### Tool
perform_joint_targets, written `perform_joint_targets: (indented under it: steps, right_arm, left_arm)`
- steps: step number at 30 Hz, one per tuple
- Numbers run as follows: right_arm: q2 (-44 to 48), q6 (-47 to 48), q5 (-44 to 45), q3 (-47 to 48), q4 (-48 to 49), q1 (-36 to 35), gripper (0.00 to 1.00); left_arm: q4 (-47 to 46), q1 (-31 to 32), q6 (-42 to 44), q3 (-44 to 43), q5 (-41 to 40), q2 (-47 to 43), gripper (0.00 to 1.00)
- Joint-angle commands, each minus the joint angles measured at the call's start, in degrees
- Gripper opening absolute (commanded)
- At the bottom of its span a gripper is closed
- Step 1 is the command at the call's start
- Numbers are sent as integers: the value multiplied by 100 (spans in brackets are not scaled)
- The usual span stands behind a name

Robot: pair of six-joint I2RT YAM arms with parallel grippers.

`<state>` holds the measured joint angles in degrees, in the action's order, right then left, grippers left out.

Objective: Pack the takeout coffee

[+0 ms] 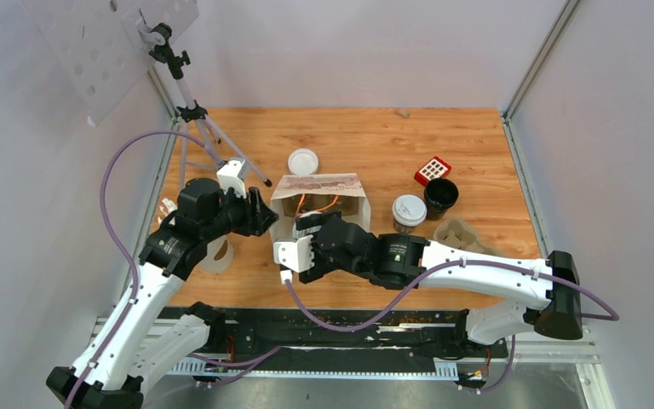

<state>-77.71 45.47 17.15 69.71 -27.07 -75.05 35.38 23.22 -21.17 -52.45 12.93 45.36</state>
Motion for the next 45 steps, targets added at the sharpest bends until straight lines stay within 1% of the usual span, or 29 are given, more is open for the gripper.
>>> perform_joint_targets:
  steps: [1, 2, 4, 6, 9, 10, 12, 18, 25, 29, 33, 39, 41, 43, 45]
  right_arm:
    - [-49, -61, 123, 245, 220, 36, 68]
    - [-55, -56, 122, 251, 220, 44, 68]
    - [-67, -43, 122, 276, 211, 49, 68]
    - [-61, -19, 126, 296, 195, 69, 68]
    - [18, 190, 105, 176, 212, 131, 68]
    - [64, 262, 54, 126, 204, 177, 68]
    - [135, 405, -14, 74, 118, 269, 68]
    - [327, 888, -213, 29, 54, 495, 68]
    - [244, 1268, -588, 12, -22, 734, 68]
    - [139, 1398, -625, -39, 3, 826, 68]
    - [100, 1377, -662, 246, -262, 825, 67]
    - [199, 1452, -569, 838, -1233, 829, 69]
    - [190, 1569, -489, 984, -1367, 909, 69]
    - [191, 1733, -456, 1045, -1371, 1010, 70]
    - [83, 1761, -556, 1341, -1538, 1116, 70]
  left_arm:
    - [-195, 11, -26, 128, 43, -58, 53]
    - [-257, 13, -58, 182, 47, -78, 53]
    - [-357, 7, -106, 254, 85, -87, 49]
    - [-390, 7, -116, 240, 189, -57, 38]
    - [-279, 10, 27, 126, 305, 6, 15]
    - [-244, 7, 71, 73, 344, 28, 9]
    - [-194, 11, 160, 3, 456, 70, 1]
    - [-12, 9, 289, -183, 802, 273, 0]
    - [48, 11, 418, -274, 983, 328, 0]
    - [51, 7, 465, -271, 1062, 370, 0]
    - [52, 8, 463, -329, 1226, 415, 0]
    - [76, 10, 407, -585, 1685, 503, 0]
    - [61, 7, 498, -644, 1810, 566, 0]
    - [311, 13, 668, -875, 1898, 759, 0]
    - [526, 7, 727, -1184, 1987, 995, 0]
